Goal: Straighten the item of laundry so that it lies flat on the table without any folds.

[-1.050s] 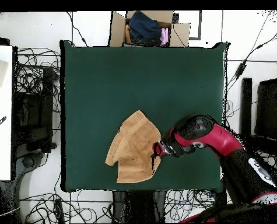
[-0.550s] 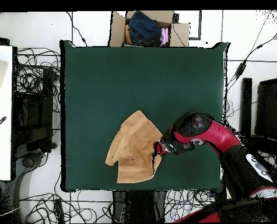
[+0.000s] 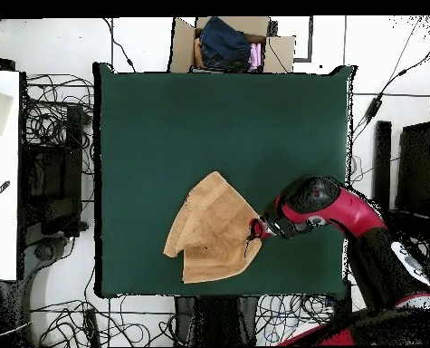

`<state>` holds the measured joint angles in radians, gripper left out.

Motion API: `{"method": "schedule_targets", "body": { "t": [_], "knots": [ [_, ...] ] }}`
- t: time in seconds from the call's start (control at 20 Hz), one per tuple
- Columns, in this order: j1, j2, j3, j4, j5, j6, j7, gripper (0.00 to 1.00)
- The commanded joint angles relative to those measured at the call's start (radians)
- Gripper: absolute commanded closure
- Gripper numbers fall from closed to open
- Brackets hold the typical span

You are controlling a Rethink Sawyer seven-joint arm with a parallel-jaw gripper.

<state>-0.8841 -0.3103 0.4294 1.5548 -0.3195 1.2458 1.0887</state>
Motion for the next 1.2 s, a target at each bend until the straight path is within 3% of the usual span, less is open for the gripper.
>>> {"method": "schedule_targets", "body": {
  "t": [0.05, 1.2],
  "knots": [
    [-0.004, 0.056, 0.075, -0.129, -0.087, 0.061, -0.236, 1.0],
    [-0.025, 0.126, 0.108, -0.292, -0.168, 0.195, -0.384, 1.0]
  ]
}}
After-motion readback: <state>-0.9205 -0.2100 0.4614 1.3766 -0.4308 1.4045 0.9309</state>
